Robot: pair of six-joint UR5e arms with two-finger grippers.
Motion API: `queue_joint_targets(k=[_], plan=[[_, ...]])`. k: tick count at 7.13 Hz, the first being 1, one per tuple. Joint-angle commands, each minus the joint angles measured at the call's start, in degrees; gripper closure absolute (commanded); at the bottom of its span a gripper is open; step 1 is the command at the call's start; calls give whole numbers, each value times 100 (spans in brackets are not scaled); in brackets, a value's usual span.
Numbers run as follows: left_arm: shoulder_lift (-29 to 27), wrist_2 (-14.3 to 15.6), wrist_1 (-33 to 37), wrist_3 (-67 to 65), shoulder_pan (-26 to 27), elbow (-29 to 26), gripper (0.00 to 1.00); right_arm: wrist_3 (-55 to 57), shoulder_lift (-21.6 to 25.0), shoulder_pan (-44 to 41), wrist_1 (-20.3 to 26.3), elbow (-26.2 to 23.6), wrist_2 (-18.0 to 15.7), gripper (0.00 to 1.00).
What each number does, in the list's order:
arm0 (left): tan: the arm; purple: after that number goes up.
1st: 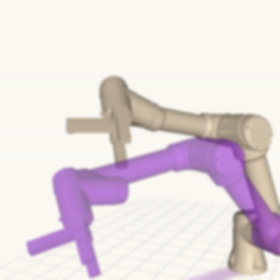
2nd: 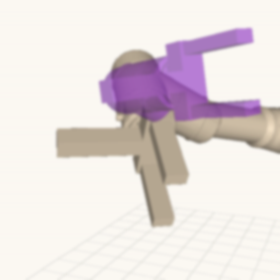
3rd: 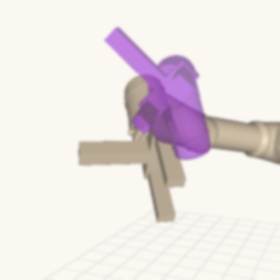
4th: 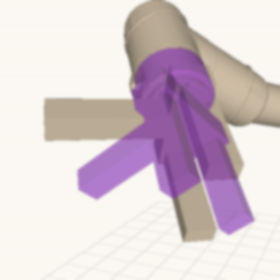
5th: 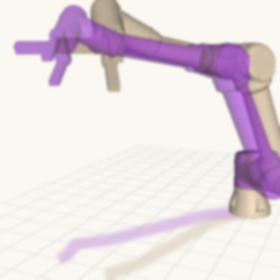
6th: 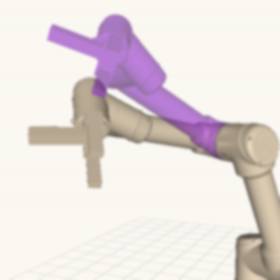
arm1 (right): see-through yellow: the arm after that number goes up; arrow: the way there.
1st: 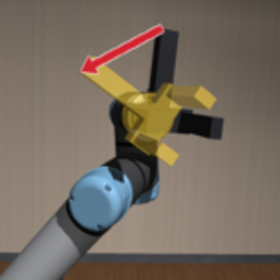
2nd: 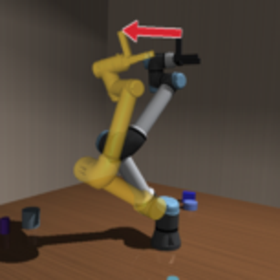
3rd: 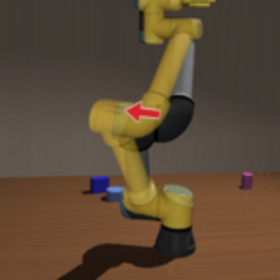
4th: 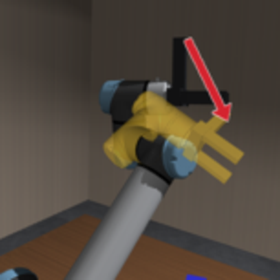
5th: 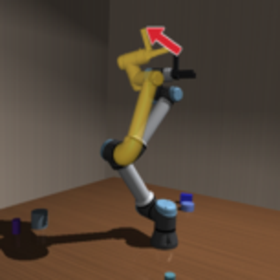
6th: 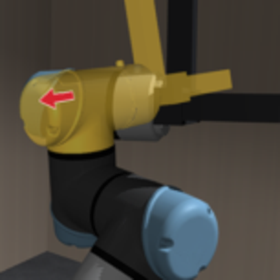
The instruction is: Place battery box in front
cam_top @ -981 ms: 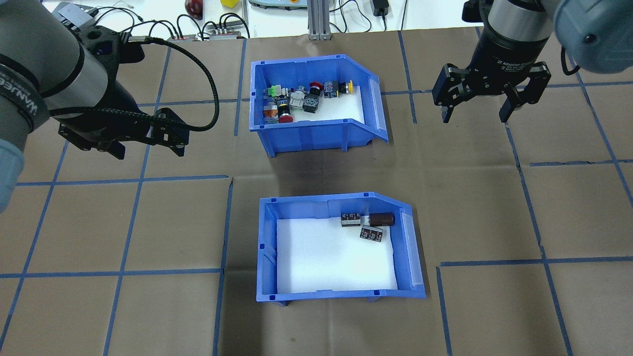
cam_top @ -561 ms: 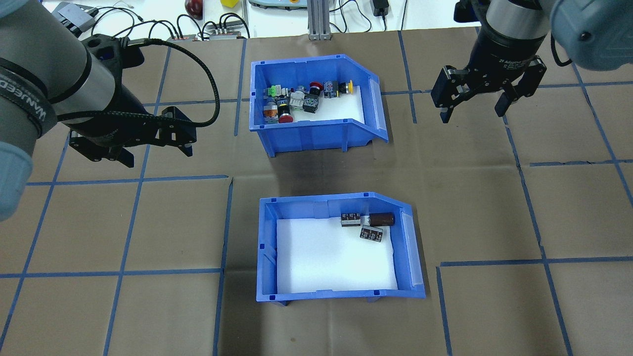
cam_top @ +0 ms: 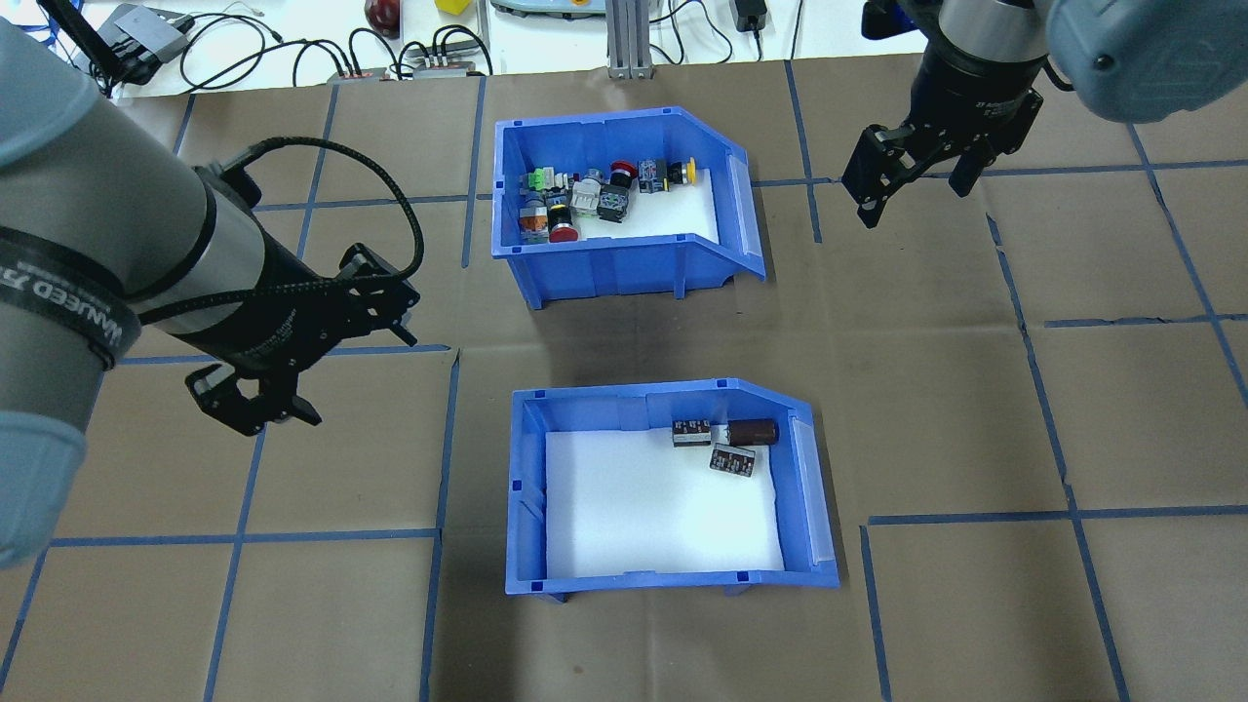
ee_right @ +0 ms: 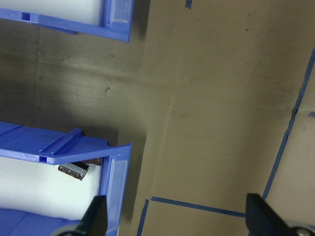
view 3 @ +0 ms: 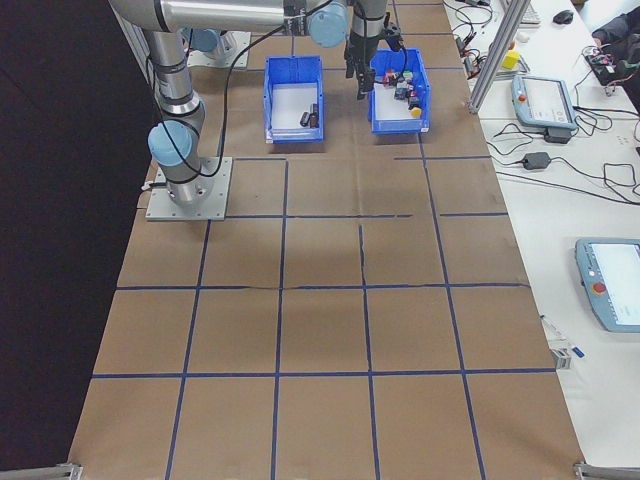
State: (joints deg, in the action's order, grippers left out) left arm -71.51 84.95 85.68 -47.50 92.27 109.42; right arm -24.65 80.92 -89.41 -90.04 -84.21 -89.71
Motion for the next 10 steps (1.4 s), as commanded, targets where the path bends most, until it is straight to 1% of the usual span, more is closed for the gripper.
queue_joint_targets(k=[1, 2, 3, 4, 5, 7, 8, 9, 10], plan=[[356, -110, -52, -1424, 255, 482, 1, -1422, -644, -312, -49, 648, -11, 0], [340, -110, -26, -2342, 569, 510, 2, -1925, -952, -593, -57, 974, -63, 0], [305, -93, 1, -3256, 1008, 545, 2, -2426, -1268, -935, -75, 1343, -90, 0], [270, -93, -51, -4109, 1403, 745, 2, -2979, -1524, -1182, -75, 1677, -81, 0], [270, -84, -113, -4605, 1625, 974, 2, -3550, -1727, -1393, -84, 1941, -73, 0], [217, -110, -314, -5257, 1802, 1151, 2, -3670, -2052, -1780, -84, 2198, -81, 0], [86, -337, -724, -5565, 1951, 1343, 2, -3740, -2315, -1956, -136, 2303, -73, 0], [-176, -347, -1372, -6160, 2266, 1493, 2, -3975, -2579, -2184, -415, 2452, -90, 0], [-492, -304, -1553, -6514, 2599, 1495, 2, -3995, -2747, -2386, -435, 2462, -99, 0]])
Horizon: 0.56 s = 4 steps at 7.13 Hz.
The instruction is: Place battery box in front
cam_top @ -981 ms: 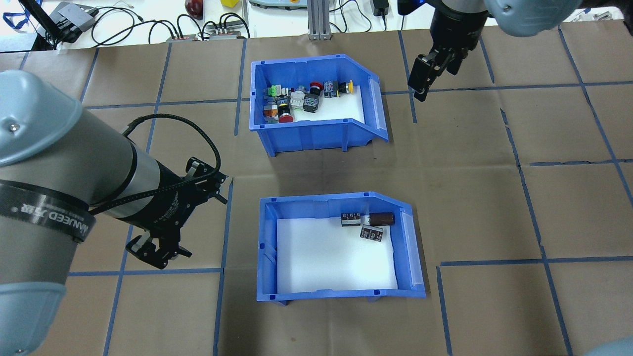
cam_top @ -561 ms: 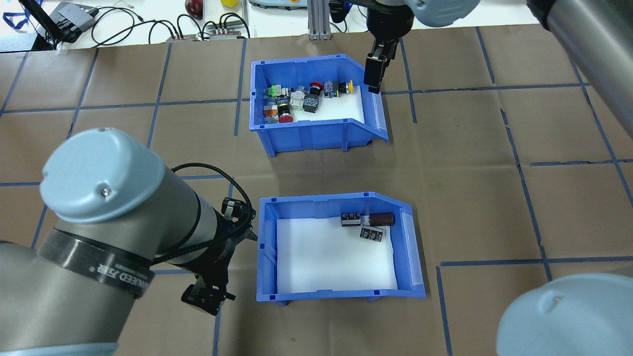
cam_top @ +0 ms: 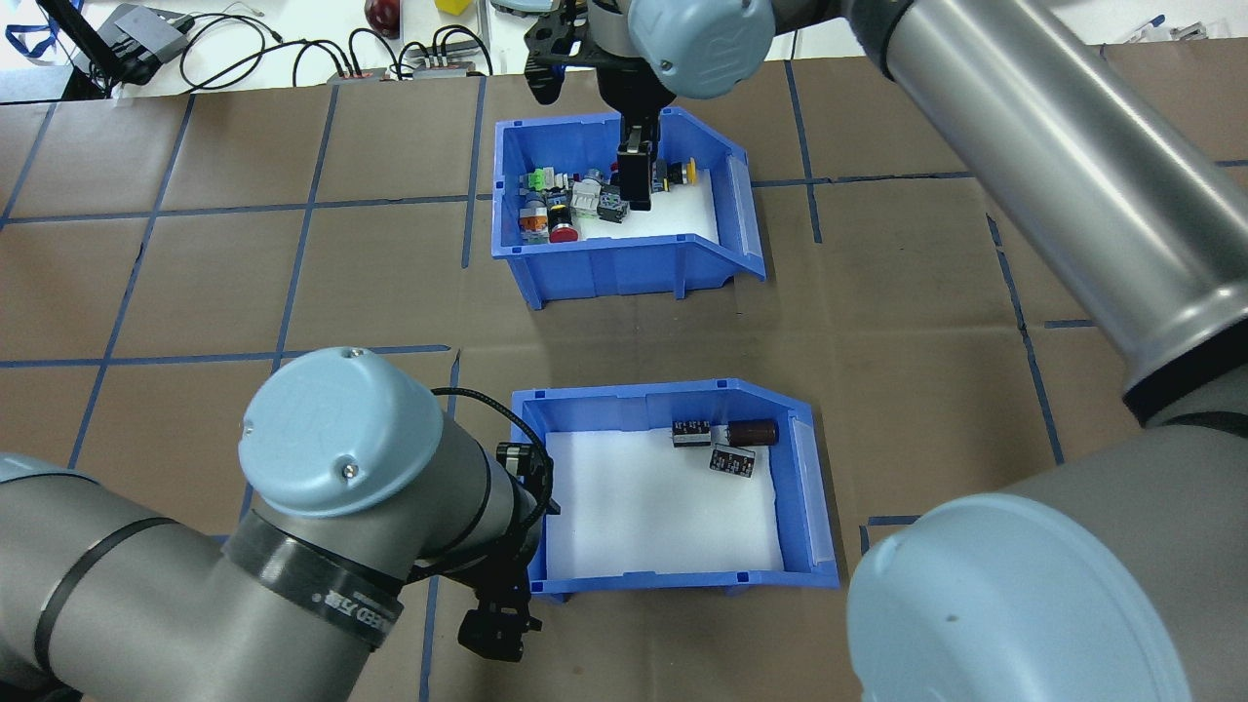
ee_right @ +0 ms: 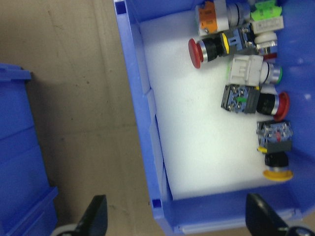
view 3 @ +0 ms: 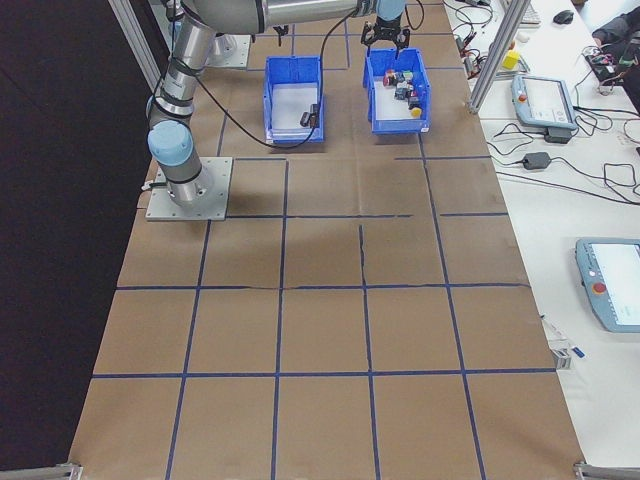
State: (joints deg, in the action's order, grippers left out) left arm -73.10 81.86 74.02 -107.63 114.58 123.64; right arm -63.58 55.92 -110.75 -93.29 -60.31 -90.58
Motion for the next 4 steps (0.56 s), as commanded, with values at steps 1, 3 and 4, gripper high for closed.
queue_joint_targets(k=[1, 3, 4], plan=[[-571, 23, -649, -739, 555, 72, 2, -128, -318, -359, -128, 55, -21, 0], [-915, 23, -932, -812, 688, 90, 2, -94, -563, -430, -137, 28, -73, 0], [-1082, 41, -1203, -838, 793, 90, 2, -94, -730, -587, -389, -32, -247, 0]])
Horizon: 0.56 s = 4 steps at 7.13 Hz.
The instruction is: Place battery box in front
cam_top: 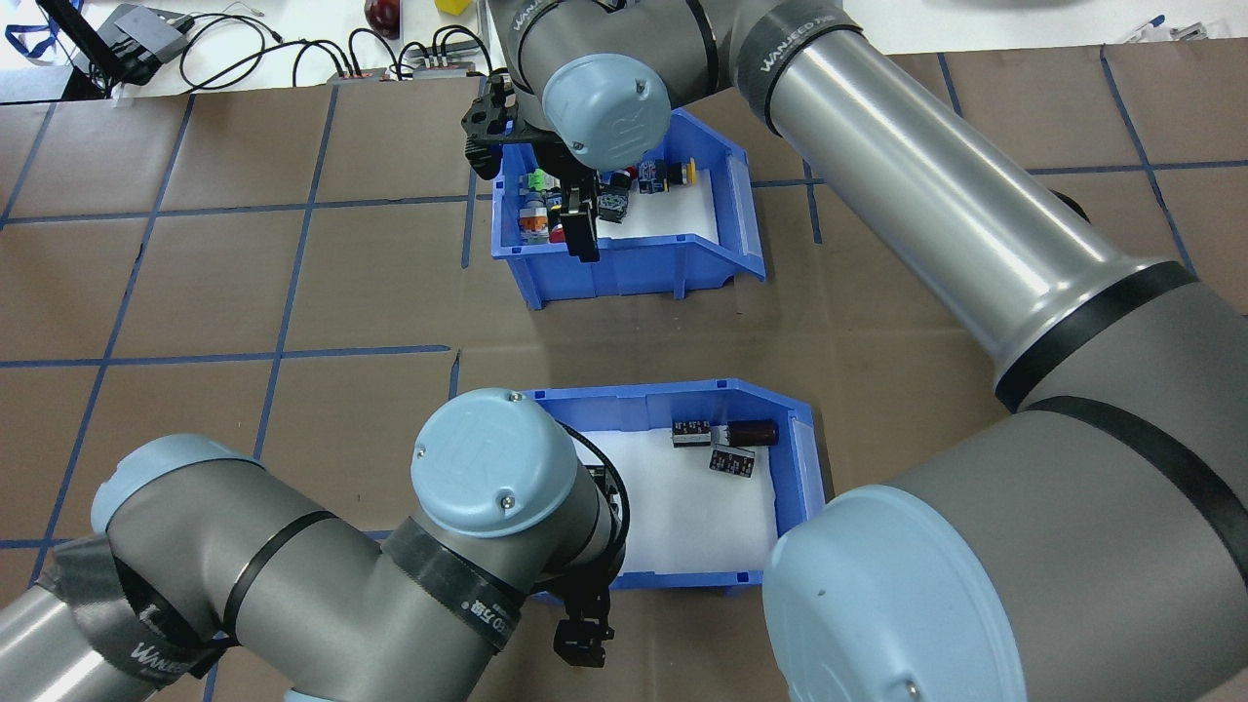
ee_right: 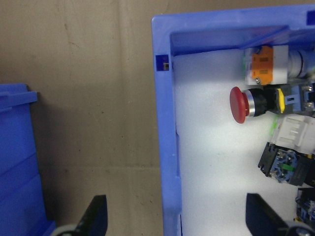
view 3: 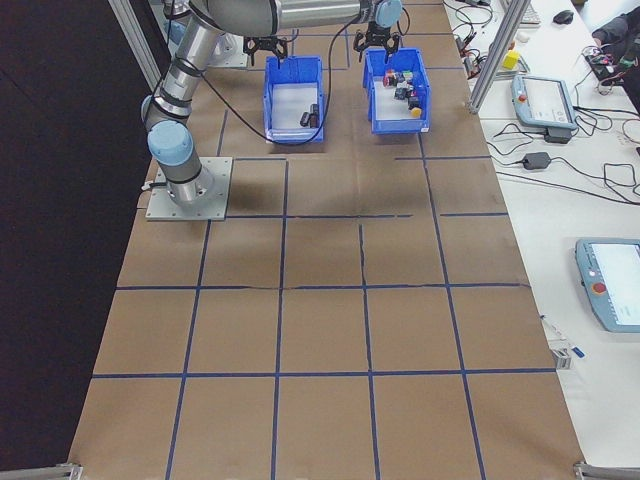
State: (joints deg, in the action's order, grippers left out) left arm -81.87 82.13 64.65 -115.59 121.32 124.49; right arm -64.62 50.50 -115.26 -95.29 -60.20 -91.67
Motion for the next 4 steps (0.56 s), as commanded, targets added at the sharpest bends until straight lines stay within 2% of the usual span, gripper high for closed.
queue_joint_targets(k=[1, 2, 4], plan=[[-311, 48, -416, -190, 146, -3, 2, 20, -311, -233, -636, -210, -280, 0], [-364, 57, -418, -192, 155, 14, 2, 20, -339, -217, -892, -394, -299, 0], [-557, 206, -444, -218, 303, 32, 2, 142, -278, -164, -1009, -606, -500, 0]])
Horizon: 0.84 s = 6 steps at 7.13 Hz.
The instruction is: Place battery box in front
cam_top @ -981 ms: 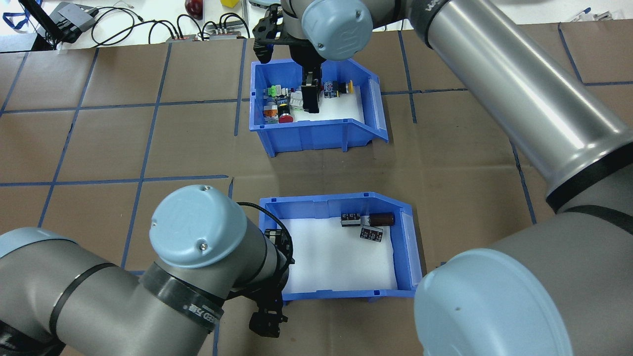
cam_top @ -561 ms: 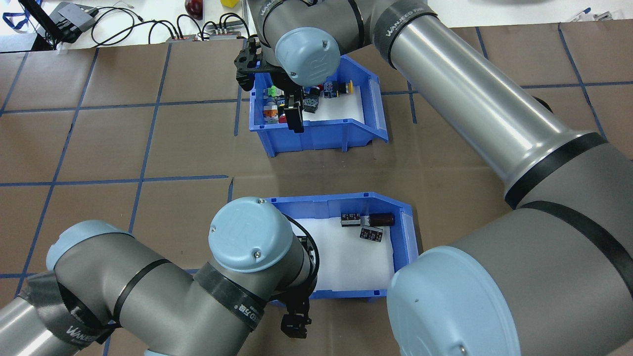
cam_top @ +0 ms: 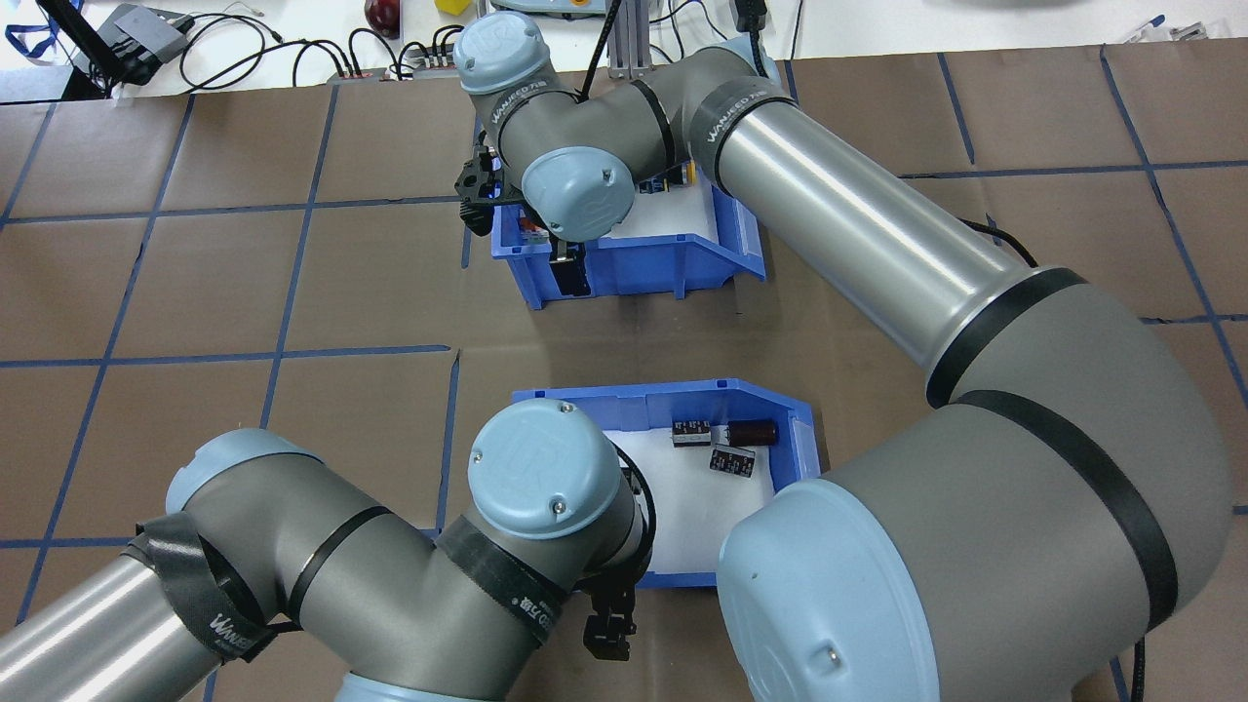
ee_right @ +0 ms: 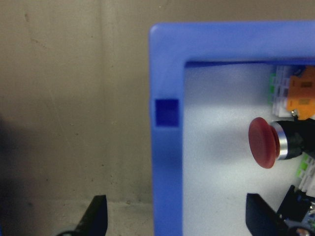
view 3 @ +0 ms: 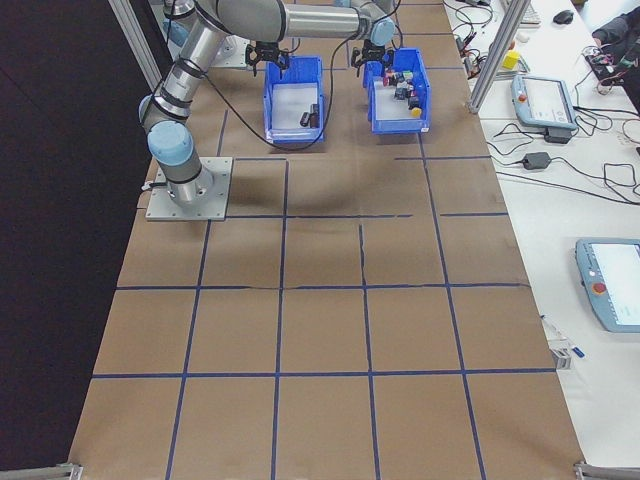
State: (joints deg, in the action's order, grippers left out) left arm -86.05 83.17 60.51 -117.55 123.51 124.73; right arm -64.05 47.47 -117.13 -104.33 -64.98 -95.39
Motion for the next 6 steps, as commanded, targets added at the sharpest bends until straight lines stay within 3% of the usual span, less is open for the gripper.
queue_joint_targets(k=[1, 2, 3, 4, 5, 6], plan=[[-305, 243, -222, -22, 103, 7, 2, 147, 87, 49, -79, -129, -146, 16], [-472, 401, -415, -14, 129, 7, 2, 156, 96, 50, -44, -112, -146, 37], [-569, 541, -426, -22, 208, 7, 11, 165, 105, 50, -9, -68, -146, 56], [-579, 534, -426, -22, 243, 16, 28, 209, 183, 58, -9, -68, -155, 75], [-570, 464, -469, -22, 252, 16, 67, 209, 254, 58, 0, -68, -225, 87], [-544, 446, -496, -31, 252, 7, 81, 122, 280, 76, -9, -33, -339, 93]])
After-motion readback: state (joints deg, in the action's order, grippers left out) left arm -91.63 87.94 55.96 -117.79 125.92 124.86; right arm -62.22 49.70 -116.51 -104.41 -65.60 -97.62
